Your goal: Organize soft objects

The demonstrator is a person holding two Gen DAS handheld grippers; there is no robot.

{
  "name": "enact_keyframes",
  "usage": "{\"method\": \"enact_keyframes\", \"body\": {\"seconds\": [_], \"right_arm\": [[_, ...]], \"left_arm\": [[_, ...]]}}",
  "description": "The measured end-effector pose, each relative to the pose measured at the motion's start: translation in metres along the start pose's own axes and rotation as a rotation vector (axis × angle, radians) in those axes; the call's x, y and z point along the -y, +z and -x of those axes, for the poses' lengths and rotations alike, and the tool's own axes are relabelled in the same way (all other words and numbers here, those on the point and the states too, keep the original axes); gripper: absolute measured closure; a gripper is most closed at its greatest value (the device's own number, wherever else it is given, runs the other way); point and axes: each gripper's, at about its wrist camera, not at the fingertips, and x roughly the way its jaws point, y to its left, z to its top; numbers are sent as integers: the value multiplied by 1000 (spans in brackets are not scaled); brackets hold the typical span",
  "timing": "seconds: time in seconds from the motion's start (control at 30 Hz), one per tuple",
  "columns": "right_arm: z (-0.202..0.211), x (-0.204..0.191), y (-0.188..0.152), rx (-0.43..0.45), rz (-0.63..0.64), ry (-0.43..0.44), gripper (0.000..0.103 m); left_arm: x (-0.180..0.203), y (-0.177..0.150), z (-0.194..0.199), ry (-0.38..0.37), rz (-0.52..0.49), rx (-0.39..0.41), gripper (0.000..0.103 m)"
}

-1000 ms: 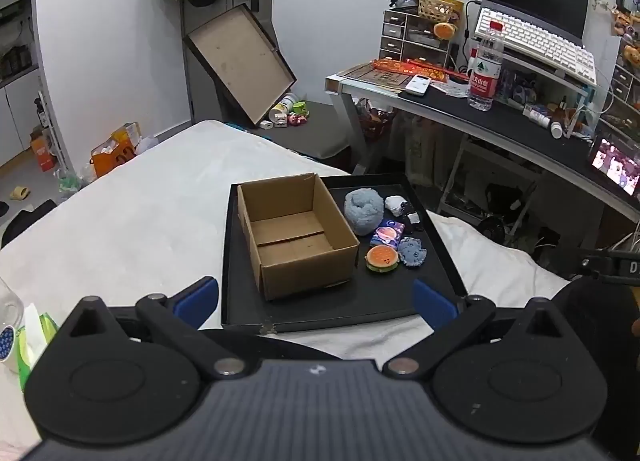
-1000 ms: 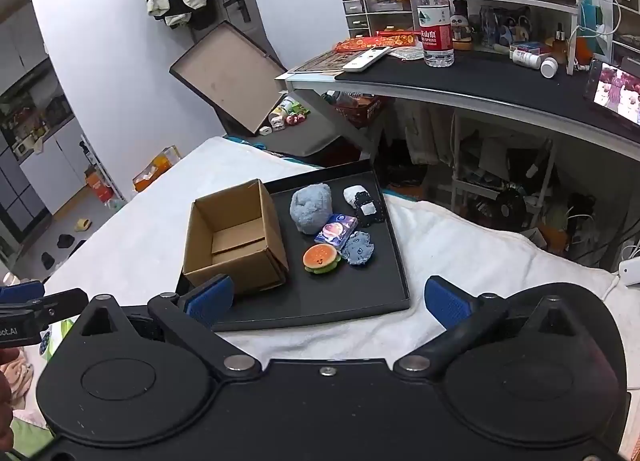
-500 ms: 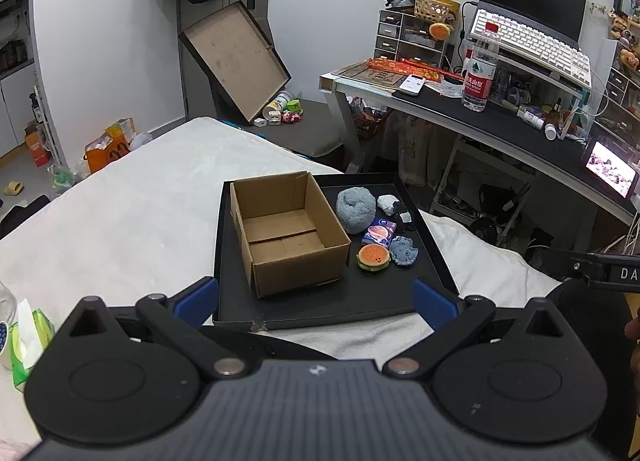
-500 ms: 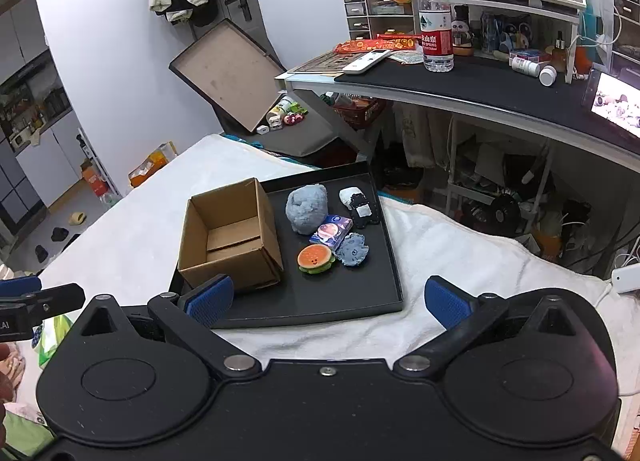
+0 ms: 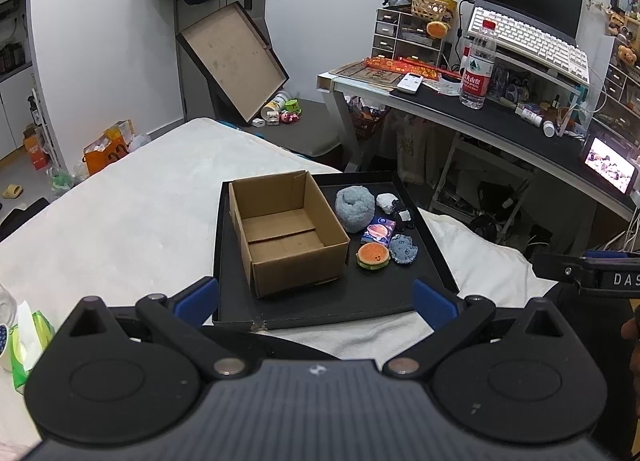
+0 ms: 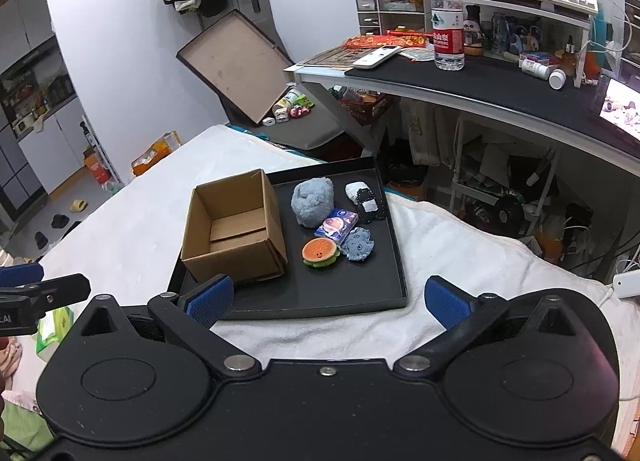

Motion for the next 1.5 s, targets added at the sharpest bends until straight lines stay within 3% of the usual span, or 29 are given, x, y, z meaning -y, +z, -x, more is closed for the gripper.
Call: {"method": "enact_keyframes", "body": {"seconds": [1.5], "right_arm": [[-5, -6, -5, -8, 15, -20, 0]], "left_arm": [[-11, -2, -4, 4, 31, -13, 1]]}}
